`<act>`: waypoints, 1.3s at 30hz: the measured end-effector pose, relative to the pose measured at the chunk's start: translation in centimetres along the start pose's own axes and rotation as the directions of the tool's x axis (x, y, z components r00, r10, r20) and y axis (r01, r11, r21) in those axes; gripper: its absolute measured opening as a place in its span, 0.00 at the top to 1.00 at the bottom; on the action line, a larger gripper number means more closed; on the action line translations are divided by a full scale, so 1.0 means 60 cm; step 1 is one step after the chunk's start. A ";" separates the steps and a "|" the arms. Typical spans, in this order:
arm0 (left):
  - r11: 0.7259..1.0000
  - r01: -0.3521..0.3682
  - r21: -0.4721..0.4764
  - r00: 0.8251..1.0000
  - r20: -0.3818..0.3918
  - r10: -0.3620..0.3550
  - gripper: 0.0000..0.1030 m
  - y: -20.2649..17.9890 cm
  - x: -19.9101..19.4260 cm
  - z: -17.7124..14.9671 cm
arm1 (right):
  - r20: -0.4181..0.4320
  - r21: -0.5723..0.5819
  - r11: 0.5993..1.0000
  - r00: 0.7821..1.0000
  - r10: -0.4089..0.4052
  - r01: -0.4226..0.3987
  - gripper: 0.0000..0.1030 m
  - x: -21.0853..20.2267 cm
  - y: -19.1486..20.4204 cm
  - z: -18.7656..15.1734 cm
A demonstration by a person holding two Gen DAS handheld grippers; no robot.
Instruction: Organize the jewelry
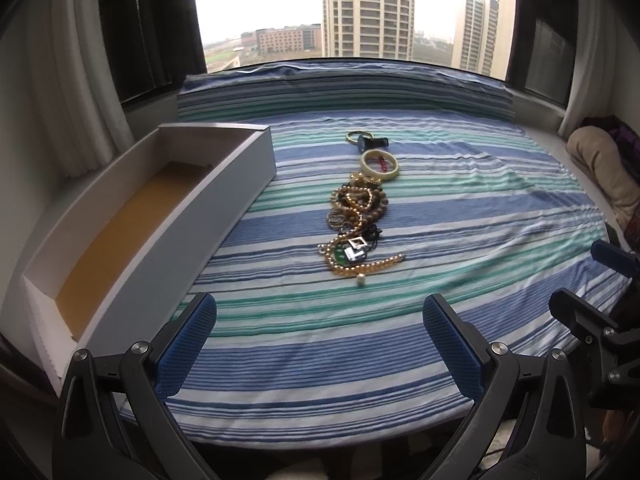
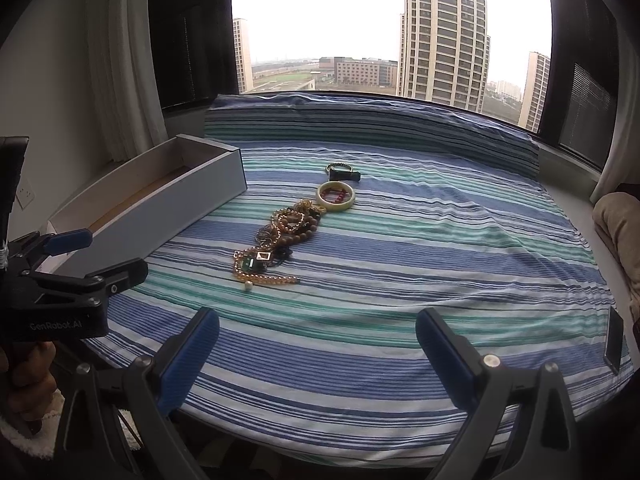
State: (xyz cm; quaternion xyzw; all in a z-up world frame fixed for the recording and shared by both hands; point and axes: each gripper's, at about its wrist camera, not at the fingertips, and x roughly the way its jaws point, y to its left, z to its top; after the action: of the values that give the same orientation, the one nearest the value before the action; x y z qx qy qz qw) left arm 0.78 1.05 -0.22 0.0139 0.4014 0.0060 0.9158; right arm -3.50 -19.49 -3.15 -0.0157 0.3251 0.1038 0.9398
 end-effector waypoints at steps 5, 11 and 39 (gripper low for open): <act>1.000 0.001 -0.005 1.000 0.007 -0.001 0.00 0.005 -0.002 -0.002 | -0.012 0.001 1.000 1.000 0.003 -0.003 0.02 0.003 0.003 0.000; 1.000 0.014 -0.007 1.000 -0.014 -0.014 0.00 0.002 0.007 -0.004 | -0.014 -0.006 1.000 1.000 0.000 0.000 0.02 -0.001 0.006 -0.005; 1.000 0.010 -0.007 1.000 -0.024 -0.010 0.00 -0.003 0.008 -0.005 | -0.023 0.007 1.000 1.000 0.007 -0.007 0.02 0.003 0.004 -0.010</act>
State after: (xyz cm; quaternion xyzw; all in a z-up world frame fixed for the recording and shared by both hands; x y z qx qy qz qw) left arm 0.91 0.90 -0.79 0.0088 0.4123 0.0031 0.9110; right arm -3.76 -19.29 -3.74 -0.0126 0.3362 0.1060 0.9357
